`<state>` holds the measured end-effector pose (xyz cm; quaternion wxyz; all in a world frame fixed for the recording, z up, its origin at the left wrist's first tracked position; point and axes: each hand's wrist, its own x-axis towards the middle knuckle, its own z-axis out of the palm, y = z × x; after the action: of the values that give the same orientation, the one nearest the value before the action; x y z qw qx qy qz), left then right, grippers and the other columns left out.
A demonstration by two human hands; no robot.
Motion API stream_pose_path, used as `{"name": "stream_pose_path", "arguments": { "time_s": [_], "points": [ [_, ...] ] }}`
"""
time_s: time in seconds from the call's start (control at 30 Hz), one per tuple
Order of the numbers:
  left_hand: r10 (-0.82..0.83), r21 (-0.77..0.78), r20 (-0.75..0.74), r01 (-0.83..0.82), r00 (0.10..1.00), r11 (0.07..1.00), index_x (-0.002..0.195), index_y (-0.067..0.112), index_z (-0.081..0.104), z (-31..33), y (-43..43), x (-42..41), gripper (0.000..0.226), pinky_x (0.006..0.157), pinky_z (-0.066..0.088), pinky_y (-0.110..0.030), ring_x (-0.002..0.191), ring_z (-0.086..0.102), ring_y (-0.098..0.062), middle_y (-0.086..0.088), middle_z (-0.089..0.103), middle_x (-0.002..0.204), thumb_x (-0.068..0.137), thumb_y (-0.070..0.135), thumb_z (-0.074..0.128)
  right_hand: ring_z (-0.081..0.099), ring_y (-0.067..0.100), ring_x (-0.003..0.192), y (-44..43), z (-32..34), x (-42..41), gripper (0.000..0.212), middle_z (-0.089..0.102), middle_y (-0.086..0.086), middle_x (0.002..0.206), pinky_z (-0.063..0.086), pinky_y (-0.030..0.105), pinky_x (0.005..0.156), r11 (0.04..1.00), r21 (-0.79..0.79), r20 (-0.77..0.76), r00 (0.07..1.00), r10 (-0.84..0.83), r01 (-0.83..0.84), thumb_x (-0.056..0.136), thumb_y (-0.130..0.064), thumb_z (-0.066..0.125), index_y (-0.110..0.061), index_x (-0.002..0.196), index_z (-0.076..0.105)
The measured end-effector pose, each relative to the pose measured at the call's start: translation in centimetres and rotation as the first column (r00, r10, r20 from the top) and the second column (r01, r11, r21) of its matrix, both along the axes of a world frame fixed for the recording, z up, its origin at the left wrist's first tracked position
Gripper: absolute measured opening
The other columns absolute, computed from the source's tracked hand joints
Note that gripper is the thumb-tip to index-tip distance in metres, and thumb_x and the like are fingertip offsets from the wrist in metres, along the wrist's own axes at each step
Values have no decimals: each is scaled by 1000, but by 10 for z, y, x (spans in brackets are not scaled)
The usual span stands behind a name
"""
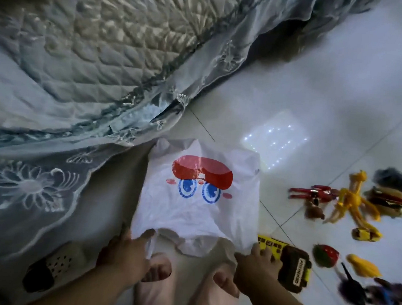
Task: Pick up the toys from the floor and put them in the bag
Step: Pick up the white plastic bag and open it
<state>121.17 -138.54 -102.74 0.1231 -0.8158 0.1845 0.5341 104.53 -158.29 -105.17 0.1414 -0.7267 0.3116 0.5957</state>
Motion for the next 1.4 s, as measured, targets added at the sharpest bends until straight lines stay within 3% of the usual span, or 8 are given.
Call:
{"name": "stream_pose_path", "arguments": {
  "time_s": [0.2,0.4,0.57,0.8,0.97,1.17,1.33,1.4],
  "points": [
    [-21,-150,85,34,996,988,137,34,40,9,-31,-3,59,96,44,-32,122,49,-23,0,44,142,79,39,47,57,20,107,-22,10,-6,29,60,1,117,46,38,90,985,-117,348,934,-79,127,90,-25,49,-22,119,53],
    [3,-379,123,45,992,924,130,29,54,76,-100,2,37,96,44,-26,116,55,-18,2,53,137,95,30,42,63,15,97,-77,93,2,33,65,-3,117,43,32,92,911,-183,599,777,-195,369,95,-28,42,-25,125,57],
    [-14,-521,94,61,995,852,115,32,63,156,-162,16,46,80,43,-22,94,59,-16,-3,65,114,76,22,39,64,16,96,-136,184,-10,37,67,-1,115,48,26,79,797,-144,697,632,-340,587,93,-17,45,-24,127,59],
    [-134,-540,264,261,955,800,119,28,55,277,-259,19,45,75,42,-26,92,59,-23,-7,64,111,81,7,42,62,20,105,-214,317,-62,35,67,2,119,46,27,81,670,-56,774,456,-440,740,93,-17,47,-20,125,61],
    [-164,-606,341,350,926,714,113,32,43,342,-341,8,26,75,50,-39,81,58,-26,-7,63,96,88,25,43,61,21,104,-253,380,-95,35,66,3,120,47,29,82,566,-41,814,356,-460,824,95,-19,45,-22,127,59],
    [-417,-558,414,588,809,586,144,44,21,370,-431,-2,62,72,51,-35,88,60,-22,-3,64,109,89,34,49,59,20,110,-285,392,-113,39,62,1,127,42,24,81,402,-1,834,222,-504,915,95,-16,43,-24,130,56],
    [-487,-532,381,617,786,580,150,31,-3,349,-480,-3,83,56,43,-31,67,56,-17,-1,61,74,88,31,54,58,24,114,-316,377,-110,50,59,2,132,45,28,86,317,-40,839,204,-504,947,91,-3,42,-27,134,52],
    [-486,-547,390,622,782,561,150,28,2,337,-498,4,80,58,43,-31,73,57,-18,-2,62,80,89,31,53,57,25,116,-331,371,-102,54,57,3,133,46,32,90,312,-70,849,221,-480,947,91,1,42,-26,136,50]
  ]
}}
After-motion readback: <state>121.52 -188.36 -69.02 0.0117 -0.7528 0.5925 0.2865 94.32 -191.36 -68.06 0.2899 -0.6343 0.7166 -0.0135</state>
